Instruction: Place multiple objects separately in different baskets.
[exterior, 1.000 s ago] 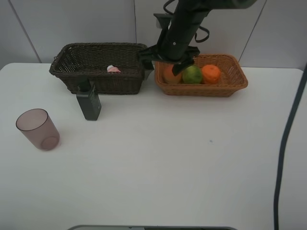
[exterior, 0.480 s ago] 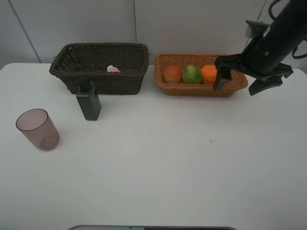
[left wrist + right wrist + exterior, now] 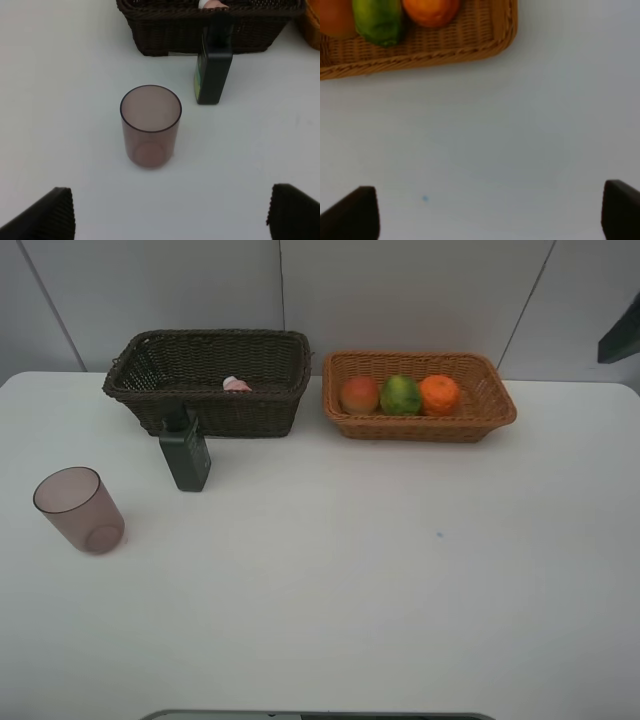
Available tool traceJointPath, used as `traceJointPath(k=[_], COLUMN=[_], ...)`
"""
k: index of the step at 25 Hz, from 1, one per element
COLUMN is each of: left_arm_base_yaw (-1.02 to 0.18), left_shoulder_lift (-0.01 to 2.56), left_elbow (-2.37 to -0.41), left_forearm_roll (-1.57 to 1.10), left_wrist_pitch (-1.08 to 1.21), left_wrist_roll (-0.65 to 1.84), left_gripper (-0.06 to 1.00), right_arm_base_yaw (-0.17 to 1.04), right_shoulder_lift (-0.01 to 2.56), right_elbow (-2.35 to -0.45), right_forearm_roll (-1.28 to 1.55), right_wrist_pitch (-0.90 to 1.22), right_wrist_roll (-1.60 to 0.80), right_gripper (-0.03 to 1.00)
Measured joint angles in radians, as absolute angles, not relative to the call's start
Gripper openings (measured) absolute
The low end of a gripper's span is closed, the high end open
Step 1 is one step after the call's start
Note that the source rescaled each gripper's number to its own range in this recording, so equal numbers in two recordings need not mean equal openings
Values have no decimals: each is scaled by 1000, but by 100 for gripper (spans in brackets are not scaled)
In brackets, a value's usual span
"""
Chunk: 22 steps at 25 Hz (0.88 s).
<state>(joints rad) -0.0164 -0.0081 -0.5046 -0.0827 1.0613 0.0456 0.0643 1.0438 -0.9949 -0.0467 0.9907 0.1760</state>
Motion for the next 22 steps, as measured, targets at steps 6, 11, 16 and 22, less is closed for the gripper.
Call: traceJointPath(k=[6, 11, 16, 22], left_arm_base_yaw=[-16, -16, -16, -16], left_shoulder_lift=[-8, -8, -8, -8], left_elbow=[-505, -505, -505, -505], left_forearm_roll=[-83, -83, -83, -83], left_wrist_pitch=[1061, 1061, 1061, 1061], left_wrist_roll=[46, 46, 46, 46], left_gripper=[99, 99, 99, 99], right_arm_base_yaw=[63, 63, 63, 63], right_shoulder_lift=[797, 661, 560, 435], right_elbow=[-971, -890, -841, -777], right_forearm_roll=[-57, -59, -59, -59], right_wrist_pitch=[1062, 1071, 1077, 1059], right_wrist_roll=[176, 176, 176, 176], right_gripper=[96, 96, 96, 96])
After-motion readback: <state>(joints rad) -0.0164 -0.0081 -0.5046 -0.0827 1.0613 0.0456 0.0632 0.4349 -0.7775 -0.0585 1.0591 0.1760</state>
